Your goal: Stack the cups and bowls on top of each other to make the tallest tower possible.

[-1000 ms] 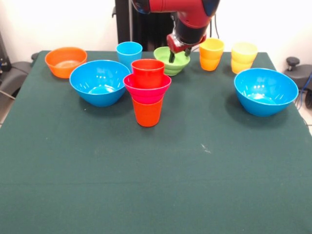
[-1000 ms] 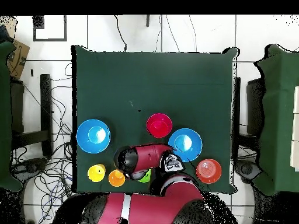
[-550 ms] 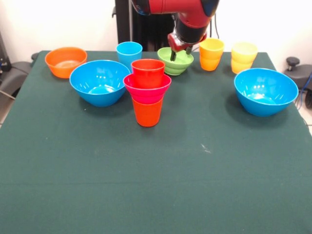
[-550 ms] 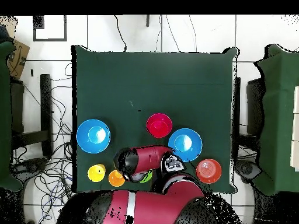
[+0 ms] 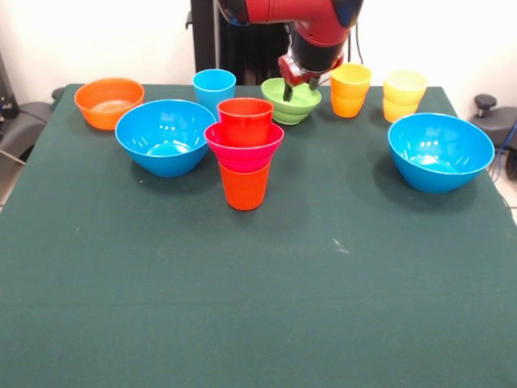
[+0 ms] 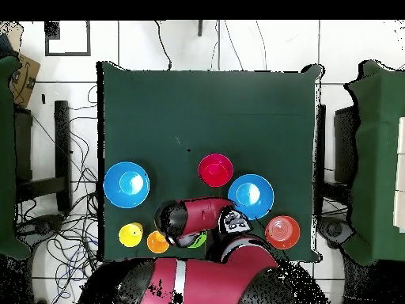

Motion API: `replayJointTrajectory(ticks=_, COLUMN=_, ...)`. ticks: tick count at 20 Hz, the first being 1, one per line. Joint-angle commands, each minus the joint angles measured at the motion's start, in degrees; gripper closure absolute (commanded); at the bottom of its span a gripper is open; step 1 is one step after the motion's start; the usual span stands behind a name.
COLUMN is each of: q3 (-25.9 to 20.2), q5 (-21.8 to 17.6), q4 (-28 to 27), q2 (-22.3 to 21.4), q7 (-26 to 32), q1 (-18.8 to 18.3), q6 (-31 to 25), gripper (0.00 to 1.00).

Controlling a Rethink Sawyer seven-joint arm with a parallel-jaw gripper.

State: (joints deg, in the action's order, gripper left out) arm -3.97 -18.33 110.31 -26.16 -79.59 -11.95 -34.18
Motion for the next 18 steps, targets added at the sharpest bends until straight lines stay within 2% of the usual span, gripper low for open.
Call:
replayJointTrajectory(ticks=1, q3=-5.05, q5=0.16, q4=0.36, q2=-0.23, q7=-5.52, q1=-0.24, q6=3.48, gripper=0.0)
replayJointTrajectory(ticks=18, q3=-5.2, q5=0.87, q4=0.02, q2=-1.69, q7=-5.0, q1=0.22, q6=-0.2, gripper=0.0)
